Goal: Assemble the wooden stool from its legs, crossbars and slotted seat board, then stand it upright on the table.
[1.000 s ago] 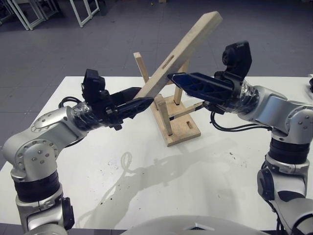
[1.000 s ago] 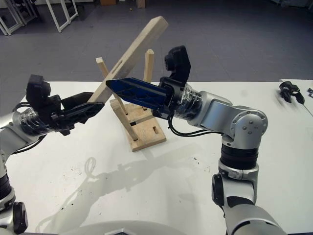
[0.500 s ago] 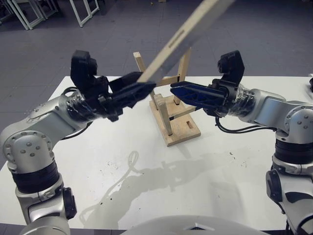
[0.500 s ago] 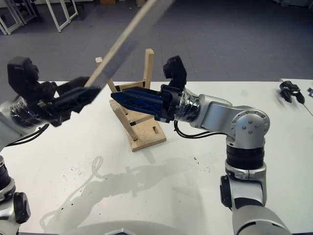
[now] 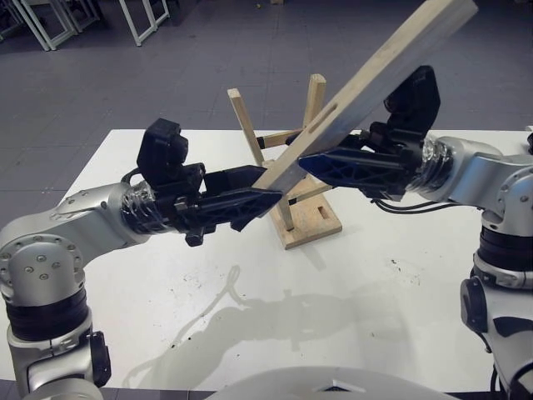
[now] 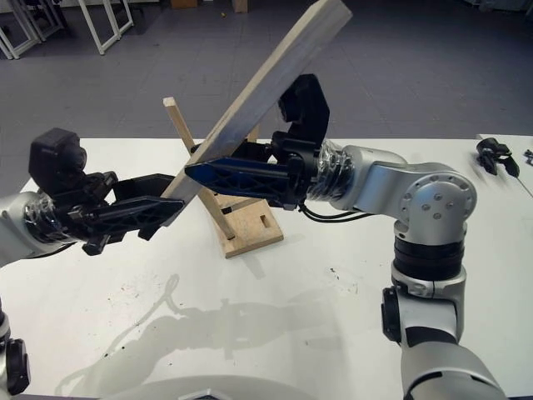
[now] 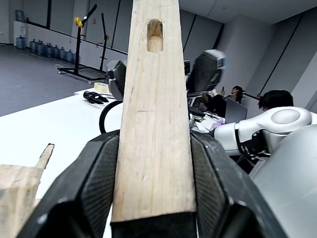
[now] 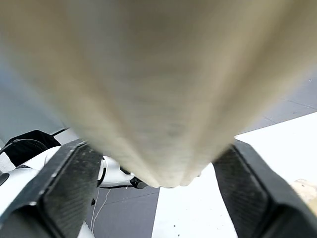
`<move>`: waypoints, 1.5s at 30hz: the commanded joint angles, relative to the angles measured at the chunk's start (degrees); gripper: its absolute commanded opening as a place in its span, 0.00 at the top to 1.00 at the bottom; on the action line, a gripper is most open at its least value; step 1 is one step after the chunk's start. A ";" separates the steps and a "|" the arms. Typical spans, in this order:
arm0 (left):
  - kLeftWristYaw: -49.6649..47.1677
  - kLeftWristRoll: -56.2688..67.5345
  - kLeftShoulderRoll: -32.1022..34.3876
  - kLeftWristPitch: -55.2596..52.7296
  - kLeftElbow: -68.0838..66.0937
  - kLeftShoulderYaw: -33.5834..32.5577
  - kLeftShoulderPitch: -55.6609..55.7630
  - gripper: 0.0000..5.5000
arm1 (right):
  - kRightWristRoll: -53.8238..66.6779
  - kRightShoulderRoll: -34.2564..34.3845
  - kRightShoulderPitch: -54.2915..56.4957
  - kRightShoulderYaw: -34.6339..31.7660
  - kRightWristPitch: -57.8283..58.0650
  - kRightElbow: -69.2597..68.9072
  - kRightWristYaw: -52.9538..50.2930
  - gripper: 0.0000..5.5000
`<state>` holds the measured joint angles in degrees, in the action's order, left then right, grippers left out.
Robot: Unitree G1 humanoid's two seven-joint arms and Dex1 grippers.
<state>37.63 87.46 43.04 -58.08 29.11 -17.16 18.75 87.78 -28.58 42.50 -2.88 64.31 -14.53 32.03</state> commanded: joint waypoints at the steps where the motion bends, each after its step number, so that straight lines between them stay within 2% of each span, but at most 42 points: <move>1: -2.07 2.22 1.17 1.07 0.36 0.10 1.42 0.63 | -1.54 0.26 1.82 0.70 -0.21 -0.51 0.19 0.48; 6: -3.51 2.21 0.95 2.20 0.87 0.47 0.87 0.63 | -0.21 0.03 2.21 0.06 0.20 -0.31 -0.14 0.63; 8: -3.60 1.87 0.73 2.89 0.84 0.35 0.61 0.63 | 0.86 -0.20 2.43 -0.51 0.33 -0.03 -0.30 0.63; 9: -3.64 1.65 0.22 3.74 0.80 0.13 0.57 0.55 | 1.35 -0.25 2.63 -0.92 0.22 0.31 -0.67 0.63; 13: -3.76 2.37 -0.43 6.41 0.25 -1.88 -1.22 0.45 | 3.58 -1.39 2.17 -2.57 0.33 0.49 -1.66 0.63; 17: -2.68 -0.40 2.00 8.67 -2.84 -9.98 -6.64 0.44 | 4.11 -10.34 -4.02 -5.37 4.27 -3.57 1.82 0.63; 20: -5.14 -9.66 2.21 11.87 -5.96 -10.71 -8.72 0.44 | -3.68 -19.34 -10.99 -5.86 5.40 -5.28 8.86 0.63; 23: -10.89 -27.38 0.71 17.08 -8.91 -3.31 -10.14 0.44 | -26.93 -27.31 -16.77 2.92 -6.06 -0.98 15.29 0.63; 25: -15.88 -37.88 -1.66 19.76 -11.04 2.79 -9.87 0.44 | -39.79 -25.16 -15.69 8.83 -13.94 6.56 14.03 0.63; 28: -22.09 -49.23 -5.82 22.32 -14.64 9.68 -7.59 0.44 | -51.14 -16.67 -13.05 13.05 -22.49 17.49 10.02 0.63; 30: -23.00 -52.95 -7.92 23.10 -15.20 11.74 -6.96 0.44 | -58.91 -11.50 -10.97 15.46 -29.29 25.77 7.56 0.63; 34: -22.88 -55.01 -10.34 22.79 -15.06 11.56 -7.77 0.44 | -65.52 -3.70 -8.59 16.93 -36.68 34.75 7.61 0.63; 37: -22.58 -56.94 -10.19 23.21 -17.48 9.63 -7.63 0.44 | -62.92 -0.90 -11.53 16.17 -32.83 27.77 10.22 0.63; 41: -21.73 -59.58 -9.77 24.43 -21.90 7.16 -7.94 0.44 | -57.68 -1.42 -16.19 15.10 -23.82 12.03 12.29 0.63; 45: -19.13 -61.92 -10.26 26.22 -26.31 7.23 -10.00 0.44 | -55.12 -0.25 -17.30 14.44 -18.23 3.73 11.45 0.63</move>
<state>17.42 27.52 32.72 -33.09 5.18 -9.94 9.91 31.72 -29.38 25.47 12.35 43.94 -7.86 44.14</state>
